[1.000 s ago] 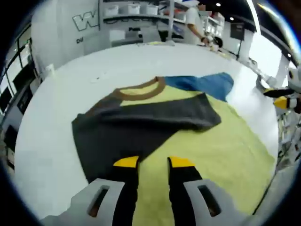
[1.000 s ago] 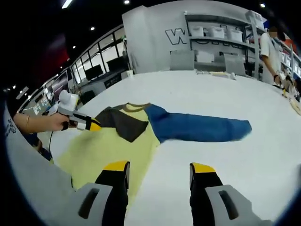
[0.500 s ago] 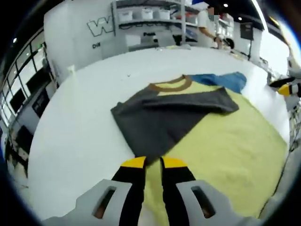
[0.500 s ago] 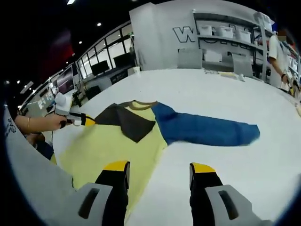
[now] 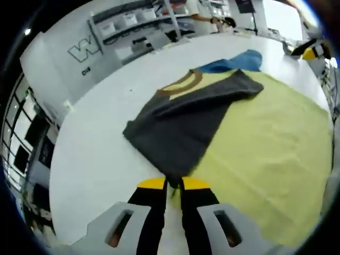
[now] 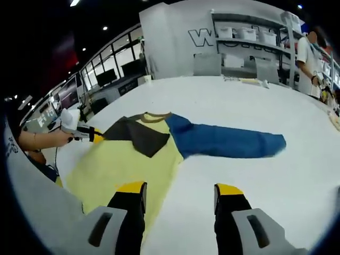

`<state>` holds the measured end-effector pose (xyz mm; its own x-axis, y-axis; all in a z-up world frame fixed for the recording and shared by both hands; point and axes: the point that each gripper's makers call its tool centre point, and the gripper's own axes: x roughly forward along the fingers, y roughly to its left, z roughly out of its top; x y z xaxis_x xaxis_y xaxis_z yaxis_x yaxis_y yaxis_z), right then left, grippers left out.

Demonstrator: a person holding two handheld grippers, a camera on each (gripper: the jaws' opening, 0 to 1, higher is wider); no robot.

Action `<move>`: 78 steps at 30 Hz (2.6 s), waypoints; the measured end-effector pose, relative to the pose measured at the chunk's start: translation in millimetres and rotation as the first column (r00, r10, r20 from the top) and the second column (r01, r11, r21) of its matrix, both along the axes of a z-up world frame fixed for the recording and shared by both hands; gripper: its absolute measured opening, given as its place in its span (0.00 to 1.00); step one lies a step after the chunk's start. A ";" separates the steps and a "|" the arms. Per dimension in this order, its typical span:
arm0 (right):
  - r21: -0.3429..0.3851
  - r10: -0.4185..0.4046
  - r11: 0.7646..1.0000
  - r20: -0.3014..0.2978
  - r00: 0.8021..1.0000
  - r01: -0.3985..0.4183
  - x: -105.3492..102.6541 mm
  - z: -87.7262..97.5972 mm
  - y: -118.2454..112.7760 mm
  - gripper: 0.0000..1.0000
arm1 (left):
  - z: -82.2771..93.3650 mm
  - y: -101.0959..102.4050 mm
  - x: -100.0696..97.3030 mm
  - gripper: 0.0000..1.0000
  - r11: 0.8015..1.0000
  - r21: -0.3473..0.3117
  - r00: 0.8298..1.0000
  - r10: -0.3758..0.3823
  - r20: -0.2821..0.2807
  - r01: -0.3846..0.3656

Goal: Fold the garment on the visible template until the final outline fits inside the template.

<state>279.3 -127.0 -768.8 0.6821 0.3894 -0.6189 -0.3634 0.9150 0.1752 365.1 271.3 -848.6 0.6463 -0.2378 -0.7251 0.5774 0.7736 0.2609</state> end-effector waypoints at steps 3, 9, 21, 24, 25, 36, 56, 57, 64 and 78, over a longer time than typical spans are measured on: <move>-0.005 -0.007 1.000 -0.002 1.000 0.007 -1.6 1.5 1.2 0.48 | 2.1 2.8 1.7 0.01 1.000 -0.004 1.000 0.003 0.004 -0.003; -0.010 0.010 1.000 0.001 1.000 -0.010 6.1 3.8 14.4 0.48 | 7.8 10.1 4.6 0.01 0.990 -0.141 1.000 -0.009 0.003 0.009; -0.010 0.029 1.000 0.012 1.000 -0.029 18.6 4.6 22.3 0.48 | -3.0 24.7 -1.9 0.01 0.917 -0.363 0.985 0.139 -0.101 -0.166; -0.013 0.023 1.000 0.007 1.000 -0.023 18.2 2.7 20.2 0.48 | -1.4 25.0 -1.7 0.01 0.857 -0.452 0.968 0.206 -0.143 -0.249; -0.016 0.019 1.000 0.006 1.000 -0.019 17.6 2.1 18.7 0.48 | -3.9 31.8 -2.8 0.01 0.838 -0.471 0.960 0.223 -0.167 -0.276; -0.025 -0.039 0.999 -0.006 0.999 0.039 23.5 -2.5 -9.2 0.47 | 2.0 33.3 -7.4 0.06 0.875 -0.400 0.962 0.237 -0.132 -0.271; -0.076 -0.201 0.977 -0.019 0.979 0.199 82.4 -14.8 -101.7 0.41 | 103.2 5.7 -20.6 0.32 0.838 -0.531 0.983 0.176 0.043 -0.127; -0.081 -0.202 0.977 -0.017 0.979 0.200 86.0 -14.4 -104.1 0.41 | 104.6 5.2 -22.0 0.33 0.836 -0.535 0.983 0.178 0.048 -0.126; -0.074 -0.227 0.971 -0.006 0.974 0.226 115.7 -14.0 -123.6 0.41 | 113.5 -7.8 -28.8 0.49 0.820 -0.561 0.981 0.180 0.067 -0.112; -0.118 -0.249 0.963 -0.064 0.966 0.241 154.6 -30.0 -137.2 0.35 | 118.7 -5.4 -49.6 0.68 0.857 -0.499 0.982 0.182 0.052 -0.132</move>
<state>434.0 -264.2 -798.8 0.6967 0.1444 -0.7027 -0.1150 0.9893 0.0893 315.5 265.9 -729.9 0.7643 -0.4362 -0.4750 0.4294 0.8937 -0.1299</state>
